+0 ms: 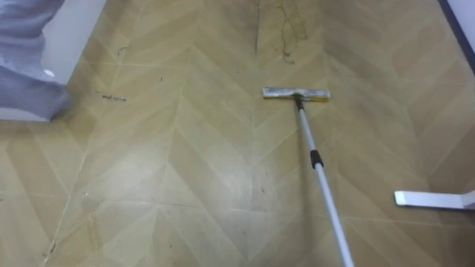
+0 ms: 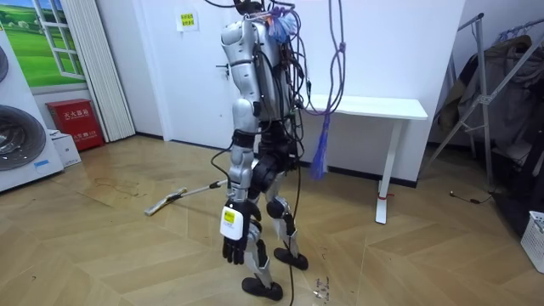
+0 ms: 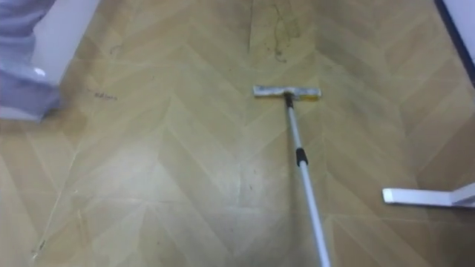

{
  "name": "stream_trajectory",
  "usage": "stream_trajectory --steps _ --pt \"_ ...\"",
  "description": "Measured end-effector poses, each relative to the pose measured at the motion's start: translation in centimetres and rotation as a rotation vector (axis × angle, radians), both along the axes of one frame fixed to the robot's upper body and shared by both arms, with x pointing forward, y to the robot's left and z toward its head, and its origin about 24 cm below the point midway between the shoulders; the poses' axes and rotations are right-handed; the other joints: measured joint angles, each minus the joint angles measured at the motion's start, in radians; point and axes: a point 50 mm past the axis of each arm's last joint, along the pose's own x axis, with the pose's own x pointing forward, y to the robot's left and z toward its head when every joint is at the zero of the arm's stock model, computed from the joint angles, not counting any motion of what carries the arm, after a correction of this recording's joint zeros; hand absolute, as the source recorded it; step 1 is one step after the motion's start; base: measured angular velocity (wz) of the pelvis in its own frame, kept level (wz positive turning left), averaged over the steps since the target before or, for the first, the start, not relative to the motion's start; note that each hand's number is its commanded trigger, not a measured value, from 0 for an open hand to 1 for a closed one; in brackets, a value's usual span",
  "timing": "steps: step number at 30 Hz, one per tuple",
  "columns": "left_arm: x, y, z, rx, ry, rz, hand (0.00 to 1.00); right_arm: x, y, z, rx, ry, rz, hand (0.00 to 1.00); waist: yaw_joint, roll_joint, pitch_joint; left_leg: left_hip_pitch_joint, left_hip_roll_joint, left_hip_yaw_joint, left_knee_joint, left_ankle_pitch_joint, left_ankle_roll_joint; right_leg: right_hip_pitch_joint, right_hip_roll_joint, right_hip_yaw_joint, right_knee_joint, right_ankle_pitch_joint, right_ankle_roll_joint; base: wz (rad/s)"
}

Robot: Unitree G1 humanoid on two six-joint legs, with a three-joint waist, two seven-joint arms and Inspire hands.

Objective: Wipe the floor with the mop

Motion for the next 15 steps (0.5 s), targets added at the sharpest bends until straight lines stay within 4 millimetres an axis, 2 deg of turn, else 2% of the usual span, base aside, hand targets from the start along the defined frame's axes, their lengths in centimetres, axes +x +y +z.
stream_trajectory --steps 3,4,6,8,9,10,11,12,13,14,15 --pt "-0.3 0.1 0.0 0.007 0.007 0.023 0.0 -1.2 -0.6 0.1 -0.015 0.036 -0.025 1.0 0.002 0.009 -0.0044 -0.07 0.0 0.004 0.083 -0.028 0.0 -0.077 -0.007 0.011 0.095 -0.041 -0.003 0.01" --pt "-0.4 0.1 0.0 0.005 0.006 0.042 0.0 -1.9 -0.8 0.1 -0.025 0.051 -0.034 1.0 0.007 0.017 -0.0077 -0.1 0.001 0.004 0.129 -0.048 -0.003 -0.104 -0.008 0.011 0.14 -0.063 -0.007 0.0" --pt "-0.4 0.3 0.0 0.003 0.002 0.063 0.0 -2.7 -0.7 0.1 -0.029 0.065 -0.052 1.0 0.019 0.019 -0.0097 -0.153 0.002 0.0 0.209 -0.078 -0.008 -0.157 -0.013 0.012 0.228 -0.102 -0.016 0.04" --pt "-0.1 0.1 0.0 -0.004 -0.01 0.099 0.0 -2.6 -0.5 0.0 -0.026 0.063 -0.066 1.0 0.023 0.016 -0.0109 -0.226 -0.002 -0.003 0.315 -0.11 -0.019 -0.23 -0.024 0.013 0.349 -0.158 -0.031 0.09" --pt "-0.2 0.1 0.0 -0.003 -0.01 0.11 0.0 -2.4 -0.4 0.0 -0.028 0.06 -0.066 1.0 0.024 0.014 -0.0111 -0.244 -0.003 -0.005 0.341 -0.115 -0.024 -0.248 -0.024 0.016 0.379 -0.172 -0.037 0.07" --pt "-0.3 0.1 -0.1 -0.006 -0.008 0.128 0.0 -2.1 -0.3 0.0 -0.031 0.054 -0.067 1.0 0.025 0.008 -0.0106 -0.279 -0.003 -0.007 0.396 -0.12 -0.034 -0.276 -0.029 0.016 0.425 -0.198 -0.052 0.05" --pt "-0.6 0.1 -0.1 -0.008 0.002 0.135 0.0 -1.5 -0.4 0.0 -0.038 0.045 -0.065 1.0 0.032 0.011 -0.0136 -0.324 0.012 -0.008 0.47 -0.114 -0.045 -0.304 -0.028 0.012 0.469 -0.218 -0.067 0.0" --pt "-0.8 0.1 -0.1 -0.007 0.008 0.139 0.0 -1.1 -0.5 0.1 -0.041 0.041 -0.062 1.0 0.037 0.01 -0.0128 -0.353 0.021 -0.009 0.522 -0.101 -0.064 -0.315 -0.022 0.012 0.494 -0.227 -0.073 -0.14" --pt "-1.4 0.0 -0.2 0.002 0.031 0.139 0.0 -0.4 -0.6 0.1 -0.048 0.036 -0.057 1.0 0.056 0.002 -0.0078 -0.41 0.036 -0.011 0.625 -0.044 -0.093 -0.328 -0.017 0.014 0.539 -0.248 -0.091 -0.24" --pt "-1.5 -0.1 -0.2 0.003 0.045 0.141 0.0 0.6 -0.9 0.3 -0.055 0.026 -0.05 1.0 0.071 -0.007 -0.0057 -0.466 0.04 -0.018 0.717 0.048 -0.095 -0.334 -0.01 0.02 0.572 -0.263 -0.097 -0.27" --pt "-1.6 -0.1 -0.2 0.004 0.051 0.134 0.0 1.2 -1.0 0.4 -0.057 0.017 -0.046 1.0 0.078 -0.013 -0.0054 -0.496 0.04 -0.019 0.76 0.1 -0.094 -0.335 -0.007 0.028 0.586 -0.27 -0.098 -0.28"
